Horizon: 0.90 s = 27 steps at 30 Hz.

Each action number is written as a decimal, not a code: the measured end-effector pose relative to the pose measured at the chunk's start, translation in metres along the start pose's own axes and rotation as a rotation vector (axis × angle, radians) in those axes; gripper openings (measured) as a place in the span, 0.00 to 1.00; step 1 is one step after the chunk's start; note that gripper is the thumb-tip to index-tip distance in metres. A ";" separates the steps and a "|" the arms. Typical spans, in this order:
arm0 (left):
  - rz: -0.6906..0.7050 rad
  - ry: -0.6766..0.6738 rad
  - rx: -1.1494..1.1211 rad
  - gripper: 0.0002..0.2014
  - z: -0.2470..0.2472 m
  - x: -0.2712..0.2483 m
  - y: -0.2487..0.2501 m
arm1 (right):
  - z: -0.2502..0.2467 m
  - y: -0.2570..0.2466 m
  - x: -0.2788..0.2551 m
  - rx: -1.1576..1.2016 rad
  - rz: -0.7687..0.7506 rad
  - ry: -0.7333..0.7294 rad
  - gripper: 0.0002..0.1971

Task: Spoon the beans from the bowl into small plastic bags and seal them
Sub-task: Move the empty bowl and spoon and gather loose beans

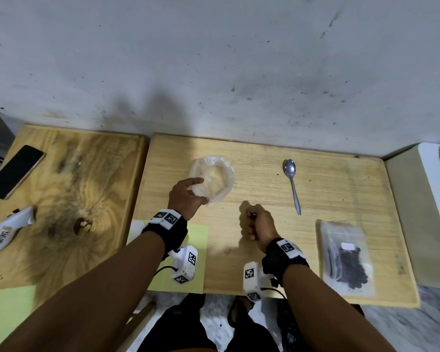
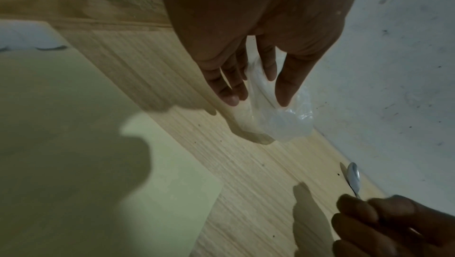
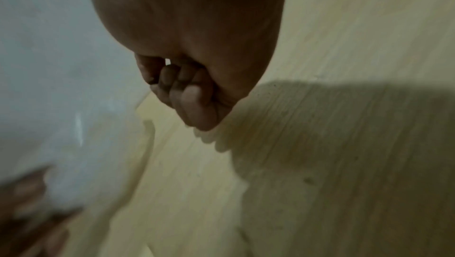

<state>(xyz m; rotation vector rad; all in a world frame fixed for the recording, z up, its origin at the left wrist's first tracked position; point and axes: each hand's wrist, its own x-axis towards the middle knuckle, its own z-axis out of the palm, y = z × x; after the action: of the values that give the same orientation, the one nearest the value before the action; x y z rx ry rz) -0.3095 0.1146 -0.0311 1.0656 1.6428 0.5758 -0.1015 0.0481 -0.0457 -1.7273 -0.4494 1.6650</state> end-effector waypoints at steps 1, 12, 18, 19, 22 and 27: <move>0.000 -0.005 -0.002 0.26 0.000 0.001 0.002 | -0.003 -0.003 -0.002 0.130 0.043 -0.014 0.13; 0.137 -0.184 0.075 0.25 0.025 -0.010 0.020 | -0.033 -0.010 -0.014 -0.168 -0.119 0.212 0.25; 0.187 -0.308 0.095 0.25 0.063 -0.029 0.042 | -0.082 0.009 -0.044 -0.151 -0.164 0.367 0.25; 0.203 -0.333 0.095 0.25 0.074 -0.035 0.048 | -0.093 0.013 -0.052 -0.134 -0.171 0.396 0.24; 0.244 -0.419 0.086 0.25 0.107 -0.057 0.063 | -0.128 0.025 -0.075 -0.081 -0.187 0.473 0.23; 0.303 -0.612 0.132 0.25 0.184 -0.112 0.075 | -0.199 0.060 -0.128 0.026 -0.240 0.645 0.24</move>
<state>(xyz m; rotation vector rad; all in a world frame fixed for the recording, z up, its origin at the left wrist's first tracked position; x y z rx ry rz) -0.1044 0.0291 0.0225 1.4324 1.0010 0.2873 0.0641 -0.1266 -0.0037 -1.9760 -0.3055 0.8725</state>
